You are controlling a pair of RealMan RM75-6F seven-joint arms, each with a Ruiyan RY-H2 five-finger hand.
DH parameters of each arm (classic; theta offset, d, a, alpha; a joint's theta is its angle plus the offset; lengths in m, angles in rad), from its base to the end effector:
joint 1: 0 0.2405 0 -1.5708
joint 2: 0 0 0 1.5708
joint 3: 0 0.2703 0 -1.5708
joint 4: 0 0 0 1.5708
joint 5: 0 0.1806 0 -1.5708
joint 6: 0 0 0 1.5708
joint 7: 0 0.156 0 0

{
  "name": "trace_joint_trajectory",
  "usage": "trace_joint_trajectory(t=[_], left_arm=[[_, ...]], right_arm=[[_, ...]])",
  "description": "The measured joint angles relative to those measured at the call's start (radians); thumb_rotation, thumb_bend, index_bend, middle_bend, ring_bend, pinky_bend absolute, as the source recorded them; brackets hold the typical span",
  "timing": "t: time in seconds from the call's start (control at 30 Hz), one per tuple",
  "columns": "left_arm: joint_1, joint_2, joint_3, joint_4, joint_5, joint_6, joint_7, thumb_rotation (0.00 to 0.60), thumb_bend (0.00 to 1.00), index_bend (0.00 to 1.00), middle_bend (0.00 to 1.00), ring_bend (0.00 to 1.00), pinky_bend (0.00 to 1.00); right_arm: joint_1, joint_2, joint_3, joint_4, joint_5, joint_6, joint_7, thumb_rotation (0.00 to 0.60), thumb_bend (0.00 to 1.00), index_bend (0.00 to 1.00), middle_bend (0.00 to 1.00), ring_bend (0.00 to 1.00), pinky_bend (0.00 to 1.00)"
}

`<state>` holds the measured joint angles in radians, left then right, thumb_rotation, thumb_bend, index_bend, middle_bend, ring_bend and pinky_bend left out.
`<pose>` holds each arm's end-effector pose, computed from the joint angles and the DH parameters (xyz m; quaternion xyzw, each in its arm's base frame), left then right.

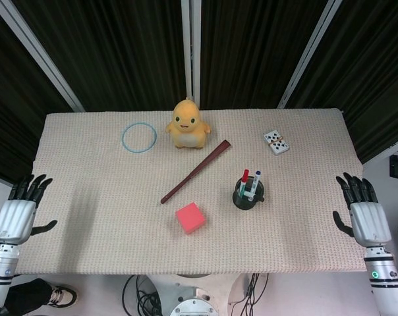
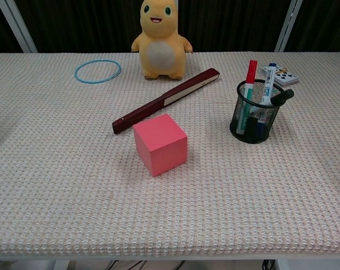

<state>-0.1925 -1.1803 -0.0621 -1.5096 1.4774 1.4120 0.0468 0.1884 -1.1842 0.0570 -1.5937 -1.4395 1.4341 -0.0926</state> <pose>-0.3106 0.2294 0.1741 -0.6316 -0.3518 -0.3738 0.5810 -0.3009 -0.2248 0.1693 0.6142 -0.3706 0.3830 0.5820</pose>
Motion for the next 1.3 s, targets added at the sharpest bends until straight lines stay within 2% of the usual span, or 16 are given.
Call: trace_joint_trajectory(t=[0.07,0.17,0.33,0.47,0.67,0.77,1.3], left_arm=[[0.000,-0.001,0.001,0.003,-0.001,-0.002,-0.001,0.600,0.06,0.12,0.05,0.00,0.05],[-0.003,-0.001,0.001,0.005,0.003,-0.004,-0.003,0.600,0.06,0.12,0.05,0.00,0.05],[0.000,0.001,0.005,0.001,0.006,-0.001,0.002,0.600,0.06,0.12,0.05,0.00,0.05],[0.005,0.007,0.007,-0.010,-0.001,-0.001,0.009,0.600,0.06,0.12,0.05,0.00,0.05],[0.009,0.016,0.007,-0.022,-0.013,-0.004,0.017,0.600,0.06,0.12,0.05,0.00,0.04],[0.009,0.016,0.007,-0.022,-0.016,-0.007,0.016,0.600,0.06,0.12,0.05,0.00,0.05],[0.017,0.014,0.007,-0.010,-0.013,0.004,0.003,0.600,0.06,0.12,0.05,0.00,0.04]], right_arm=[[0.017,-0.005,0.002,-0.018,-0.019,-0.015,-0.027,0.600,0.32,0.01,0.00,0.00,0.00],[0.047,-0.013,0.007,-0.040,-0.035,-0.046,-0.078,0.600,0.32,0.09,0.00,0.00,0.00],[0.115,-0.045,0.029,-0.069,-0.044,-0.118,-0.202,0.600,0.32,0.12,0.00,0.00,0.00],[0.187,-0.114,0.058,-0.077,-0.024,-0.190,-0.298,0.600,0.32,0.19,0.00,0.00,0.00],[0.236,-0.199,0.074,-0.075,0.010,-0.243,-0.365,0.600,0.32,0.27,0.00,0.00,0.00],[0.241,-0.221,0.074,-0.069,0.020,-0.240,-0.378,0.600,0.32,0.32,0.00,0.00,0.00],[0.243,-0.270,0.060,-0.026,-0.004,-0.198,-0.339,0.600,0.33,0.43,0.02,0.00,0.00]])
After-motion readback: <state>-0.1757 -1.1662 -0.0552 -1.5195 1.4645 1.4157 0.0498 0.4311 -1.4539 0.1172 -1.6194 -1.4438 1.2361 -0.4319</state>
